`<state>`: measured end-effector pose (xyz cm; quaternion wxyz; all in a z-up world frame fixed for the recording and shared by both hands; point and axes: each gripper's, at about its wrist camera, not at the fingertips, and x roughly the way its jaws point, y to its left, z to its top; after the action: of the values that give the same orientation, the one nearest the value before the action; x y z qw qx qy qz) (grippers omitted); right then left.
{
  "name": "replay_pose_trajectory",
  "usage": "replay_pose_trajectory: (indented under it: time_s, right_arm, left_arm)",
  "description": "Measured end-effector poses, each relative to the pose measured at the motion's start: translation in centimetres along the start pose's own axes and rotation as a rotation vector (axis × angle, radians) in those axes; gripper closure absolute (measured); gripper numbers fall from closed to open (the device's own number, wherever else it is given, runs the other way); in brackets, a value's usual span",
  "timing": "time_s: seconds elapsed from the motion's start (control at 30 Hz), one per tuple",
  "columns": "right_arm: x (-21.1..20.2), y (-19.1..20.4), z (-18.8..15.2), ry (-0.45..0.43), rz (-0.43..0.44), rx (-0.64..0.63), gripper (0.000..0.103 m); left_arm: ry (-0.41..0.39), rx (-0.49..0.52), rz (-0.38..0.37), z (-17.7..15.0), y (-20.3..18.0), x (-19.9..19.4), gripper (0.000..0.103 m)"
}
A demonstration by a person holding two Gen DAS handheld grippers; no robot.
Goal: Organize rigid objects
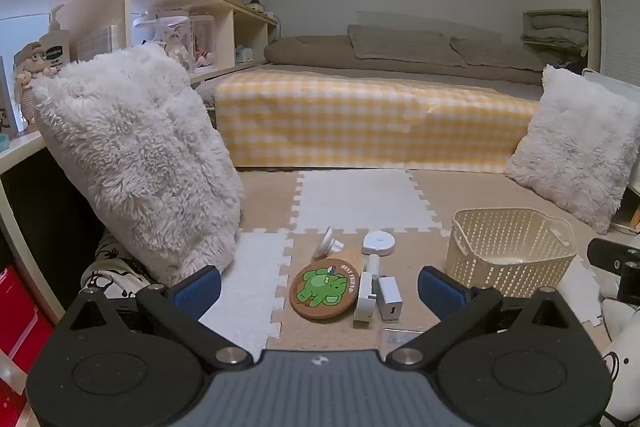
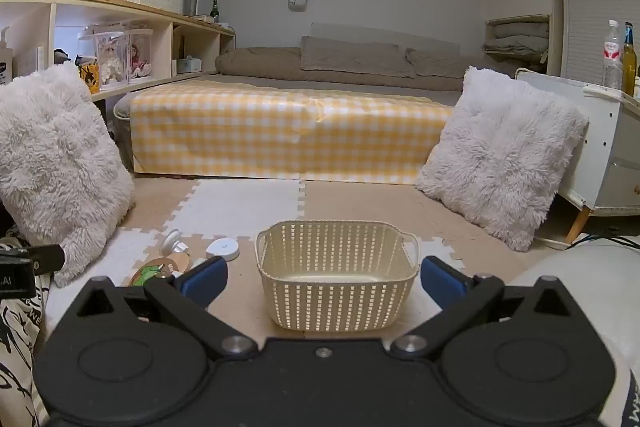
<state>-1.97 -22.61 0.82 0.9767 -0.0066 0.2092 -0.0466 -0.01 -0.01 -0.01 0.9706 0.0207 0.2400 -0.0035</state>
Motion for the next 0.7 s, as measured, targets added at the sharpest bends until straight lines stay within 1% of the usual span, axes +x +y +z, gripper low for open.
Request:
replay_pose_trajectory:
  time_s: [0.7]
  right_arm:
    - [0.09, 0.01, -0.05, 0.002, 0.000, 0.001, 0.000]
  left_arm:
    - [0.001, -0.009, -0.006, 0.01, 0.02, 0.00, 0.000]
